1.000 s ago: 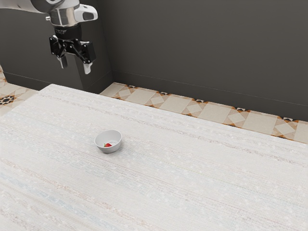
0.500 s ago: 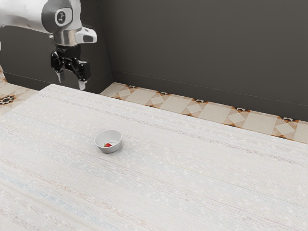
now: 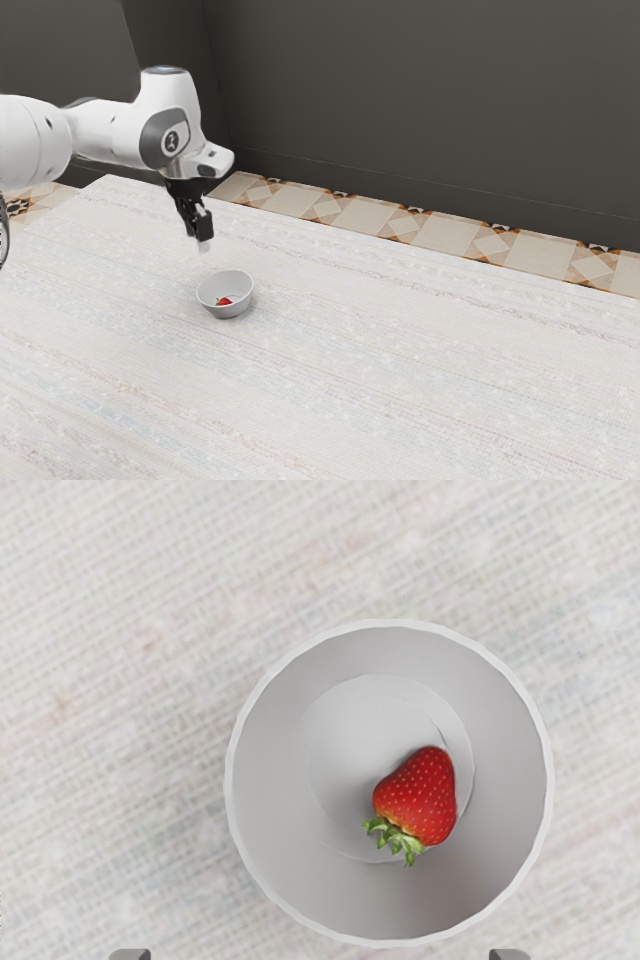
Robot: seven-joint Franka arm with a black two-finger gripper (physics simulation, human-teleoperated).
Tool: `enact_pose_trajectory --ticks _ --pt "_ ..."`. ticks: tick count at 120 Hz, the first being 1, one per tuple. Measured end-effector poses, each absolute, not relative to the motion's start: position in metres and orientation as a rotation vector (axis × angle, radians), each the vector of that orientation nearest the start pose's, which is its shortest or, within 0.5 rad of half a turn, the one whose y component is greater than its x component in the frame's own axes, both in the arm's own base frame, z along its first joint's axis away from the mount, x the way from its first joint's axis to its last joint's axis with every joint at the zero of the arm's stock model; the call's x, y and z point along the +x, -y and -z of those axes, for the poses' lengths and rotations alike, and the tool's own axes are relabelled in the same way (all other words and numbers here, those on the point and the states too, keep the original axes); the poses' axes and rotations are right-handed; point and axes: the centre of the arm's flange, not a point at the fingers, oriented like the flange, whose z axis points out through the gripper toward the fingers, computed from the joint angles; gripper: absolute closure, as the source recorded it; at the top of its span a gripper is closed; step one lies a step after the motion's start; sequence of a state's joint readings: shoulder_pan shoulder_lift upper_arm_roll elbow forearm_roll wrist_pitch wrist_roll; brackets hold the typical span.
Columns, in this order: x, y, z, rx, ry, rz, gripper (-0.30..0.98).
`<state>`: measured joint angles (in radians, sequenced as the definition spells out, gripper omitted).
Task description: Take strawberry from the bowl
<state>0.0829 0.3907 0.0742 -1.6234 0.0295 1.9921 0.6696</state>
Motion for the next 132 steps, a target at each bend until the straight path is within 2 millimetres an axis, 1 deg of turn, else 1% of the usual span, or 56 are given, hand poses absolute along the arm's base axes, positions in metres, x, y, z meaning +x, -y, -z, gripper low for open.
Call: enact_pose_trajectory --ticks 6,11,21,29,37,43,48,56,62,72,80,94,101,113,117,132 --pt "0.665 -0.085 -0.399 -2.957 -0.903 -0.02 0.28" --pt "0.67 -0.074 -0.397 -2.933 -0.969 -0.004 0.29" --pt "0.675 -0.066 -0.392 -2.896 -1.063 0.013 0.29" --pt "0.682 -0.063 -0.378 -2.874 -1.127 0.007 0.31" --pt "0.694 -0.055 -0.361 -2.85 -1.203 0.004 0.33" --pt "0.698 -0.052 -0.352 -2.831 -1.25 0.006 0.35" --pt "0.7 -0.051 -0.343 -2.82 -1.283 0.0 0.36" --pt "0.702 -0.05 -0.324 -2.805 -1.333 -0.02 0.37" --pt "0.703 -0.046 -0.313 -2.792 -1.375 -0.026 0.37" --pt "0.705 -0.039 -0.301 -2.772 -1.44 -0.028 0.36" --pt "0.704 -0.039 -0.294 -2.768 -1.475 -0.018 0.36" --pt "0.699 -0.041 -0.298 -2.751 -1.524 0.005 0.35" --pt "0.686 -0.044 -0.3 -2.747 -1.543 -0.006 0.36" --pt "0.659 -0.059 -0.299 -2.757 -1.547 -0.022 0.36" --pt "0.653 -0.064 -0.3 -2.757 -1.546 -0.017 0.36" --pt "0.647 -0.076 -0.3 -2.745 -1.55 0.009 0.37"
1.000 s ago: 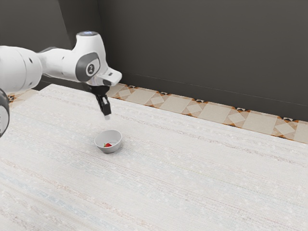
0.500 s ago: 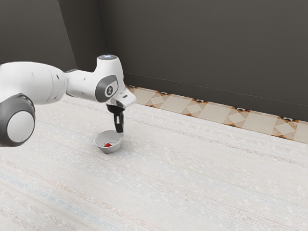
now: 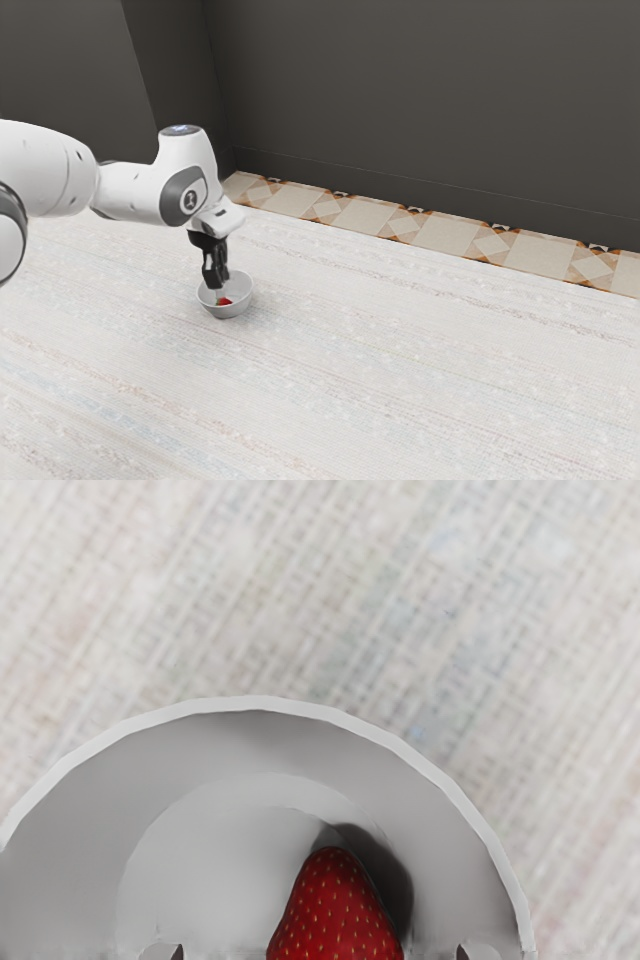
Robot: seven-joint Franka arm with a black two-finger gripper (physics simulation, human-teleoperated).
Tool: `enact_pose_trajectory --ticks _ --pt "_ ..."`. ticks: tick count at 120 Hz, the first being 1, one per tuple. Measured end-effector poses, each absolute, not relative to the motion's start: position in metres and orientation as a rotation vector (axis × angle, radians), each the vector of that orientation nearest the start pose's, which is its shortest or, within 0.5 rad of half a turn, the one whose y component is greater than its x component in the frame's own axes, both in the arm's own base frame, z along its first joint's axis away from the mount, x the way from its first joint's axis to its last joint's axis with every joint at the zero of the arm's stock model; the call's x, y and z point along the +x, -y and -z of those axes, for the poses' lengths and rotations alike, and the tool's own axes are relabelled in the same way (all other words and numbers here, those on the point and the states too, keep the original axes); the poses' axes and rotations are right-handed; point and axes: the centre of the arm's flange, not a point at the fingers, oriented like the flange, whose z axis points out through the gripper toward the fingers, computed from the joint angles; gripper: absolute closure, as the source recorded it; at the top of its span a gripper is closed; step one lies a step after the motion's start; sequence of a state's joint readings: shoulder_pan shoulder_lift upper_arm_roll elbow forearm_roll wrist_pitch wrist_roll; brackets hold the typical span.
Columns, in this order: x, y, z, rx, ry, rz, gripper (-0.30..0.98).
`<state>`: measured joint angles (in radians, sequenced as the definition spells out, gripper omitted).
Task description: Take strawberry from the bowl
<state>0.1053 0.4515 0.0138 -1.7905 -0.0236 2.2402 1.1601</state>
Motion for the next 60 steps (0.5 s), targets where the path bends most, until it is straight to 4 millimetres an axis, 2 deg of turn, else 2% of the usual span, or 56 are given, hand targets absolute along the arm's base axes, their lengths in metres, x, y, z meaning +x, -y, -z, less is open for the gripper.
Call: enact_pose_trajectory --ticks 16,32,60 --pt "0.648 -0.087 -0.293 -2.735 -1.555 0.024 0.37" --pt "0.652 -0.083 -0.287 -2.733 -1.573 0.049 0.37" --pt "0.651 -0.09 -0.276 -2.797 -1.529 0.077 0.37"
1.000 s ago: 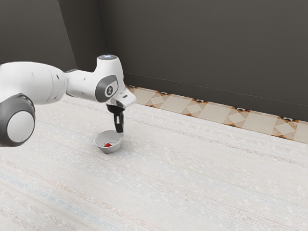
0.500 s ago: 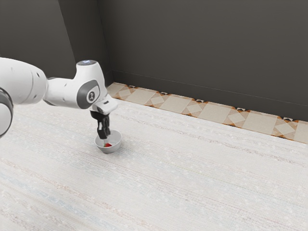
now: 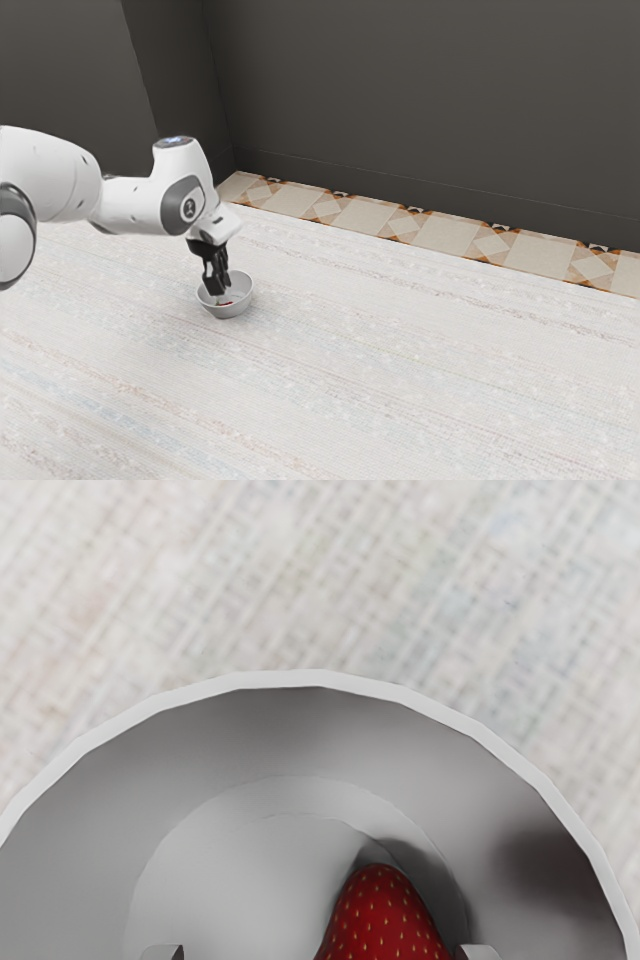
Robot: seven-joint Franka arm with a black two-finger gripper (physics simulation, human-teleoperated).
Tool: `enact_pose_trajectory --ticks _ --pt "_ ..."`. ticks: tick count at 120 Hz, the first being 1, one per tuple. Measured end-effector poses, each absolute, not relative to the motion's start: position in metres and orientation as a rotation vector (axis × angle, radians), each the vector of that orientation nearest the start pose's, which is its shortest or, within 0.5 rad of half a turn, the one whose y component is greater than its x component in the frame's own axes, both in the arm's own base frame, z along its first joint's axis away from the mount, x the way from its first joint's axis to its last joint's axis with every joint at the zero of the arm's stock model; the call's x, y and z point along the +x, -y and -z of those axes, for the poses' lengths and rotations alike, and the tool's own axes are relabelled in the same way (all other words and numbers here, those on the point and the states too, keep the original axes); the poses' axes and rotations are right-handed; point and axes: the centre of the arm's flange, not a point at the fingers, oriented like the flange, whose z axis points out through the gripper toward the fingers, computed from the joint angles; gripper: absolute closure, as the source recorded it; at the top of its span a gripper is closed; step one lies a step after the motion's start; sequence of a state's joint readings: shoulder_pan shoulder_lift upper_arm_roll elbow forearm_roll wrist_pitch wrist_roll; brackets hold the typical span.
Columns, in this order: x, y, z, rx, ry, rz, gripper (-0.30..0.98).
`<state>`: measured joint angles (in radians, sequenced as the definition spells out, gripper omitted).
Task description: Take strawberry from the bowl
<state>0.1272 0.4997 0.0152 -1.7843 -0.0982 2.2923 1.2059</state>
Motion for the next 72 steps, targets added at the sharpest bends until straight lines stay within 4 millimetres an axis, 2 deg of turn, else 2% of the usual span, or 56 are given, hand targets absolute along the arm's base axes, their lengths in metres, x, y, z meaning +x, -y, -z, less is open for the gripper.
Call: enact_pose_trajectory --ticks 27,48,72 --pt "0.65 -0.091 -0.26 -2.814 -1.53 0.061 0.37" --pt "0.65 -0.091 -0.258 -2.812 -1.531 0.065 0.38" --pt "0.65 -0.093 -0.258 -2.808 -1.532 0.068 0.54"
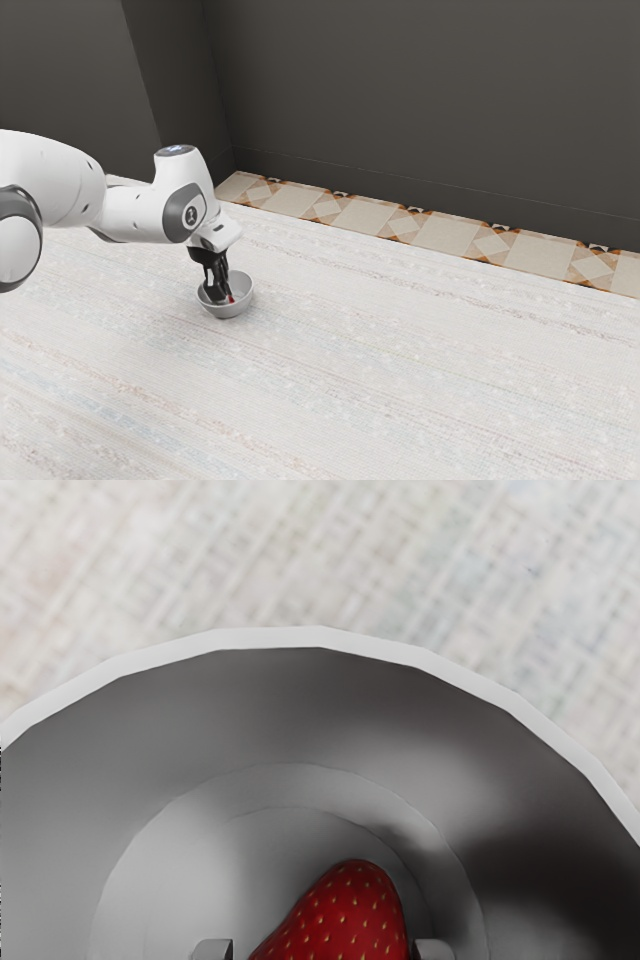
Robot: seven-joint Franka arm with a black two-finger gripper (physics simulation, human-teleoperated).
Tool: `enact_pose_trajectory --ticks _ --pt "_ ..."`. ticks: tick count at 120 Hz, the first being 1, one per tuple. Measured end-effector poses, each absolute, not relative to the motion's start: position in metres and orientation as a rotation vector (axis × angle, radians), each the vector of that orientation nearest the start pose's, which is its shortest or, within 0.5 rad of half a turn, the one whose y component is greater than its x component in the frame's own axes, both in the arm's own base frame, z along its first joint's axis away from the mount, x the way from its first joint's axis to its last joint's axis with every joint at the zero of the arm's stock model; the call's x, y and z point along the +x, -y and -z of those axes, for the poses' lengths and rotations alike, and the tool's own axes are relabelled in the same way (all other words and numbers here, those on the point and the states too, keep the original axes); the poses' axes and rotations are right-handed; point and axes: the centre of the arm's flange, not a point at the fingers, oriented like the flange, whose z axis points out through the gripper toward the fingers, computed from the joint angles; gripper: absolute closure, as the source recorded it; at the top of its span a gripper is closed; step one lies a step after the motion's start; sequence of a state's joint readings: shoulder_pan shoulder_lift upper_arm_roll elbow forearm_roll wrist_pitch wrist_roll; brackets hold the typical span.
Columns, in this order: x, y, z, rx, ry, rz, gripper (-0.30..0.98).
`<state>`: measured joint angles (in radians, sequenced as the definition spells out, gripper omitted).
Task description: Take strawberry from the bowl
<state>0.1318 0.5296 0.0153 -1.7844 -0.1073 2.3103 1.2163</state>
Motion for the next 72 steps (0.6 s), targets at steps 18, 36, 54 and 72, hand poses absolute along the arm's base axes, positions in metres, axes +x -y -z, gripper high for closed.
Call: enact_pose_trajectory --ticks 18,36,54,72 --pt "0.651 -0.094 -0.259 -2.802 -1.528 0.074 0.65" --pt "0.653 -0.089 -0.266 -2.785 -1.53 0.09 0.71" --pt "0.654 -0.087 -0.275 -2.774 -1.521 0.107 0.75" --pt "0.648 -0.081 -0.323 -2.738 -1.51 0.18 0.78"
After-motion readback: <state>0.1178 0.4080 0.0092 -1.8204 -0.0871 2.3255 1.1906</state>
